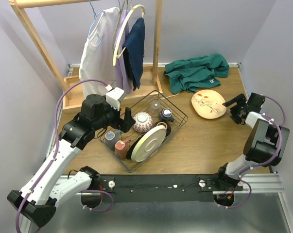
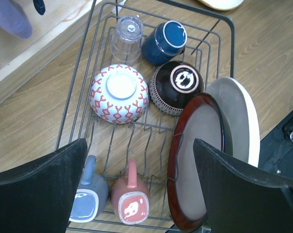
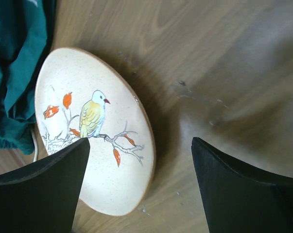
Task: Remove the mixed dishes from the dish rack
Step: Place the plate at the center of the board, then pick up the plate from the dish rack.
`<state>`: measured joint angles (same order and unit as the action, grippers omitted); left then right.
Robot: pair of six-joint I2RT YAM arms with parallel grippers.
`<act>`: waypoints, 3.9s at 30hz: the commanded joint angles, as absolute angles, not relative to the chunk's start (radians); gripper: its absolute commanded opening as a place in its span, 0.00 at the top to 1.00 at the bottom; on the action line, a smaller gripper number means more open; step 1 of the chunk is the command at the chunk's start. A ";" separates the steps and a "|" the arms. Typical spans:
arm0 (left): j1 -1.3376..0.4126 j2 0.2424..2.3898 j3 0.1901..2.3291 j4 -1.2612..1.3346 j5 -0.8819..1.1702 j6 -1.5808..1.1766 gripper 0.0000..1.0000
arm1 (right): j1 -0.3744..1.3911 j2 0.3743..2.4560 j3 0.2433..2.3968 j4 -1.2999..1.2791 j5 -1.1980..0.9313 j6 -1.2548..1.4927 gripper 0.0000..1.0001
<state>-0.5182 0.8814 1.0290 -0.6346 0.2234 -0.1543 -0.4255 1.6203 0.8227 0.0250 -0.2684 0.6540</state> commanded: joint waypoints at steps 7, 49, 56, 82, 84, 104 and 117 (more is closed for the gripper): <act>-0.514 0.890 0.980 -0.710 0.374 -0.040 0.01 | -0.419 1.312 0.807 -0.172 -0.107 0.637 0.07; -0.561 0.969 0.965 -0.638 0.670 -0.158 0.09 | -0.337 1.138 0.762 -0.255 -0.265 0.588 0.07; -0.583 0.989 0.966 -0.660 0.652 -0.138 0.09 | -0.337 1.144 0.761 -0.264 -0.268 0.588 0.07; -0.703 1.101 1.014 -0.738 0.462 -0.080 0.46 | -0.337 1.127 0.756 -0.284 -0.272 0.588 0.07; -0.703 1.101 1.019 -0.741 0.446 -0.081 0.57 | -0.337 1.126 0.755 -0.287 -0.270 0.589 0.07; -0.703 1.106 1.135 -0.775 0.592 -0.098 1.00 | -0.337 1.118 0.750 -0.295 -0.282 0.591 0.08; -0.703 1.071 1.256 -0.791 0.637 -0.147 1.00 | -0.337 1.114 0.749 -0.293 -0.285 0.592 0.08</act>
<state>-0.7002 1.1210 1.1557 -0.8398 0.5510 -0.1394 -0.3454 1.1324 0.7597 -0.2829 -0.2687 0.6006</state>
